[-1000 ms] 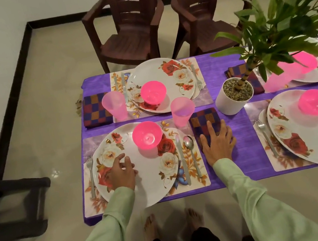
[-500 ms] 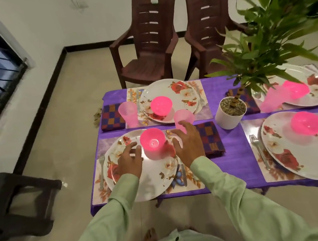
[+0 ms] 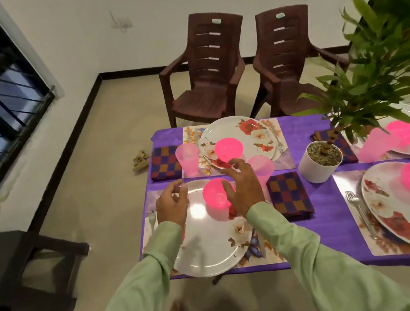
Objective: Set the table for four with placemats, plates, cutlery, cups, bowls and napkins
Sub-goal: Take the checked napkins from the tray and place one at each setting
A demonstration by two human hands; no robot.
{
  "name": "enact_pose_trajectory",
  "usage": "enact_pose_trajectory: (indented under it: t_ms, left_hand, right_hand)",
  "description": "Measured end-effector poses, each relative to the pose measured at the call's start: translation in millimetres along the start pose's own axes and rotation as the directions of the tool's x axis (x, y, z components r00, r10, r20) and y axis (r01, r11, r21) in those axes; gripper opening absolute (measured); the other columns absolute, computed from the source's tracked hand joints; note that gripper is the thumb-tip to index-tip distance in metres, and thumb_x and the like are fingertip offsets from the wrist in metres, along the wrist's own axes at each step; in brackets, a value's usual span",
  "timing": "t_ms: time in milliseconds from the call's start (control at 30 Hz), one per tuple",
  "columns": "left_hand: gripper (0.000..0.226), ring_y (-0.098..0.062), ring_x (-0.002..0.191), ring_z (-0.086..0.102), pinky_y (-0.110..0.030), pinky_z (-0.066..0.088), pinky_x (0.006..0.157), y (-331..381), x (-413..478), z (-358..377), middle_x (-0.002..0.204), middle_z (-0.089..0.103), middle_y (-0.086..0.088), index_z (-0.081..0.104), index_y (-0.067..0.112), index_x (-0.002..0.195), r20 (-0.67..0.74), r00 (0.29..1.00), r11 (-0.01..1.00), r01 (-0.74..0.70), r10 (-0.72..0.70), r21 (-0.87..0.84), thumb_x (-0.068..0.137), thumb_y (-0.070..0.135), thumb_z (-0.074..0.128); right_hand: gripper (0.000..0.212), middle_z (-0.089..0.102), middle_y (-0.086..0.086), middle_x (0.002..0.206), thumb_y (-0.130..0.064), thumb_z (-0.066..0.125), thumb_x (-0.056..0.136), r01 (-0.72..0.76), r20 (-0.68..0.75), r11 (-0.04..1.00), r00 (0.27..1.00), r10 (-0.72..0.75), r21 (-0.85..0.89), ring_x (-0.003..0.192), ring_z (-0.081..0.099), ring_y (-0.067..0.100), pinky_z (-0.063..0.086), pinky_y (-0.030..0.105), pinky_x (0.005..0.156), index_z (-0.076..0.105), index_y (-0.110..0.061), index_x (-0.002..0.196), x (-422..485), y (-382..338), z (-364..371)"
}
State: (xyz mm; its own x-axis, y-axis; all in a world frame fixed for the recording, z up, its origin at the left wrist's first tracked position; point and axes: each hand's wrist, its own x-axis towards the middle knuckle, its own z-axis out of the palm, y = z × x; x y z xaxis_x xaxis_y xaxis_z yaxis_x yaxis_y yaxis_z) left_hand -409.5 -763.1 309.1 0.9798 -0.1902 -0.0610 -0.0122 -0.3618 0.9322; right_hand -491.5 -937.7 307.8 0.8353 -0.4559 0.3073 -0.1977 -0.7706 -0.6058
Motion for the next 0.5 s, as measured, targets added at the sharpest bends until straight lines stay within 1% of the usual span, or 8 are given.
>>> enact_pose_trajectory:
  t_ms: [67,100,133,200,267,333,433,500]
  left_hand:
    - [0.016,-0.013,0.068,0.067,-0.013,0.047,0.051,-2,17,-10,0.081,0.065,-0.002,0.066,0.014,0.109,0.033,0.999,1.000,-0.017,0.017,-0.012,0.097,0.022,0.059]
    - [0.014,-0.007,0.064,0.066,-0.013,0.047,0.051,-2,20,-13,0.077,0.065,0.001,0.066,0.014,0.108,0.050,0.998,1.000,-0.024,0.025,-0.014,0.097,0.020,0.059]
    - [0.014,-0.005,0.063,0.065,-0.015,0.049,0.055,-6,31,-22,0.073,0.066,0.003,0.066,0.016,0.108,0.086,0.996,0.999,-0.036,0.037,-0.003,0.097,0.021,0.059]
    - [0.016,-0.013,0.068,0.068,-0.026,0.053,0.066,-14,53,-36,0.071,0.067,0.005,0.068,0.018,0.109,0.172,0.984,0.997,-0.064,0.055,0.046,0.095,0.024,0.061]
    - [0.018,-0.022,0.073,0.069,-0.028,0.053,0.071,-16,72,-46,0.075,0.067,0.005,0.069,0.018,0.110,0.259,0.962,0.992,-0.106,0.086,0.064,0.095,0.024,0.062]
    - [0.017,-0.025,0.078,0.069,-0.032,0.056,0.075,-11,88,-52,0.085,0.069,0.003,0.069,0.017,0.109,0.336,0.933,0.985,-0.160,0.131,0.062,0.094,0.022,0.062]
    - [0.017,-0.028,0.080,0.069,-0.030,0.057,0.071,2,107,-50,0.094,0.070,-0.004,0.068,0.021,0.108,0.447,0.876,0.974,-0.224,0.182,0.042,0.094,0.024,0.060]
    - [0.021,-0.026,0.080,0.069,-0.033,0.058,0.074,14,116,-45,0.095,0.071,-0.005,0.068,0.024,0.111,0.486,0.842,0.959,-0.282,0.234,0.026,0.093,0.031,0.059]
  right_hand:
    - [0.036,0.053,0.008,0.132,-0.010,0.066,0.084,-0.034,-0.021,0.999,0.999,0.034,0.004,0.122,0.048,0.026,0.044,0.040,0.104,0.069,-0.016,0.120,7,-11,13]
    - [0.035,0.053,0.008,0.132,-0.009,0.065,0.085,-0.048,-0.026,0.999,0.999,0.048,-0.003,0.122,0.049,0.026,0.044,0.040,0.104,0.069,-0.015,0.119,9,-15,16]
    - [0.034,0.054,0.008,0.131,-0.008,0.065,0.085,-0.070,-0.053,0.997,0.996,0.069,-0.016,0.121,0.049,0.026,0.044,0.041,0.104,0.069,-0.015,0.119,13,-23,24]
    - [0.033,0.056,0.008,0.128,-0.007,0.065,0.084,-0.121,-0.123,0.992,0.985,0.118,-0.021,0.119,0.050,0.025,0.045,0.040,0.102,0.070,-0.014,0.116,17,-41,35]
    - [0.031,0.057,0.009,0.125,-0.006,0.066,0.083,-0.175,-0.198,0.985,0.966,0.168,-0.016,0.117,0.050,0.025,0.045,0.040,0.100,0.070,-0.012,0.114,16,-54,39]
    - [0.030,0.057,0.011,0.124,-0.007,0.064,0.084,-0.263,-0.257,0.964,0.935,0.246,-0.034,0.115,0.049,0.027,0.044,0.040,0.098,0.069,-0.012,0.113,13,-64,40]
    - [0.030,0.056,0.012,0.124,-0.014,0.059,0.085,-0.373,-0.288,0.924,0.896,0.337,-0.079,0.116,0.049,0.031,0.044,0.042,0.097,0.068,-0.011,0.114,4,-75,35]
    - [0.030,0.055,0.012,0.124,-0.016,0.059,0.087,-0.411,-0.304,0.907,0.879,0.367,-0.094,0.117,0.050,0.032,0.045,0.043,0.097,0.067,-0.010,0.116,2,-81,26]
